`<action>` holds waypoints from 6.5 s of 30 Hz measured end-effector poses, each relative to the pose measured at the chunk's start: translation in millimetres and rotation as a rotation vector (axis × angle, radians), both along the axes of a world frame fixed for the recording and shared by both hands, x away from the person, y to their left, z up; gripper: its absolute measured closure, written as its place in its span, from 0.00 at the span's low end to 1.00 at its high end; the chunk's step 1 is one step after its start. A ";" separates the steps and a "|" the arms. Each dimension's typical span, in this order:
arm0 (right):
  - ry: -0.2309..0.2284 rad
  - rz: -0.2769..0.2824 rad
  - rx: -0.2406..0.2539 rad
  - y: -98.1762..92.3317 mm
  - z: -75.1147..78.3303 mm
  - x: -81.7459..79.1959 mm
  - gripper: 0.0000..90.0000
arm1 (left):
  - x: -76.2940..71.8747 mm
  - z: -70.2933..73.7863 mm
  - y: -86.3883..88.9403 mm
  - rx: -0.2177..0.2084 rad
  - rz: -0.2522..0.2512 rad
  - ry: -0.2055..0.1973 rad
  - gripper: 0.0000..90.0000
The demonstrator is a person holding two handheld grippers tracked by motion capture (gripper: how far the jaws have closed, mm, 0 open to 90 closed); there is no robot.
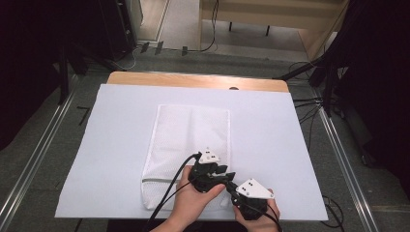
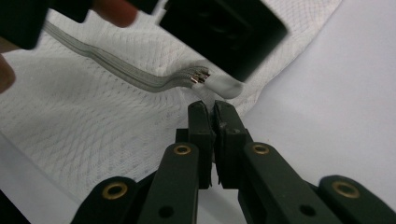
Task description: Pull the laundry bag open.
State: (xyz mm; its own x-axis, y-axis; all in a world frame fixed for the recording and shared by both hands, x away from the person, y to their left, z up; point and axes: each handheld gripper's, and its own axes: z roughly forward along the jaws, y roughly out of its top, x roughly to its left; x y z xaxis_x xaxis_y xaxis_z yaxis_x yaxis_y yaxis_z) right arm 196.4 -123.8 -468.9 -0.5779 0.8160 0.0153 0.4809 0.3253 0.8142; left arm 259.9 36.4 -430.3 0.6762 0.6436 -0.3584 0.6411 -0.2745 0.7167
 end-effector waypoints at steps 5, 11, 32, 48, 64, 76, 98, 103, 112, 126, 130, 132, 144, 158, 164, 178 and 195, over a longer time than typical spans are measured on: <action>0.002 0.003 -0.014 1.8 -1.3 0.2 0.98 | 0.3 -5.7 -8.7 0.035 0.045 0.025 0.54; 0.000 0.002 -0.025 1.1 -1.9 0.4 0.98 | 2.5 -7.2 -1.3 0.032 0.046 0.039 0.63; 0.005 0.012 -0.046 2.1 -3.1 0.8 0.98 | 1.1 -15.4 -11.8 0.064 0.016 0.067 0.68; -0.002 -0.011 -0.039 -2.7 -0.4 2.5 0.98 | -0.8 -9.5 24.9 -0.029 0.009 0.124 0.80; -0.013 -0.020 -0.030 -5.1 1.2 2.7 0.98 | 0.3 -18.7 32.0 -0.043 -0.036 0.147 0.87; -0.005 -0.028 -0.016 -5.3 4.8 2.9 0.99 | 0.3 -14.9 38.3 -0.061 -0.085 0.126 0.98; -0.011 -0.060 0.023 -13.6 11.1 5.0 1.00 | 2.1 -25.9 66.9 -0.022 -0.024 0.112 0.98; -0.016 -0.058 0.018 -12.9 11.5 5.3 1.00 | -1.0 -22.9 83.7 0.008 0.004 0.080 0.98; -0.010 -0.059 0.010 -12.4 10.3 6.5 1.00 | -6.0 -21.8 130.6 0.037 0.064 0.072 0.98; -0.016 -0.082 0.020 -18.6 11.8 10.0 1.00 | -18.5 -21.3 199.8 0.022 0.170 0.061 0.98; -0.019 -0.097 0.029 -21.9 13.4 12.3 1.00 | -20.7 -22.5 214.7 0.029 0.194 0.064 0.98; -0.023 -0.100 0.044 -23.4 15.7 13.2 1.00 | -21.6 -25.1 221.0 0.032 0.205 0.071 0.98; -0.057 -0.069 0.043 -19.4 26.4 10.8 1.00 | -26.5 -31.4 243.7 0.067 0.256 0.072 0.98; -0.064 -0.048 0.074 -20.1 26.2 12.1 0.99 | -39.5 -18.8 277.6 -0.012 0.400 -0.143 0.17; -0.080 -0.068 0.113 -27.7 26.2 14.2 0.50 | -37.8 -14.1 305.9 -0.041 0.463 -0.197 0.12; -0.083 -0.191 0.148 -94.3 25.2 28.6 0.09 | -35.9 -16.7 334.3 0.011 0.499 -0.245 0.10; -0.050 -0.376 0.164 -189.2 -0.4 39.9 0.00 | -35.0 -17.8 354.8 0.007 0.525 -0.267 0.00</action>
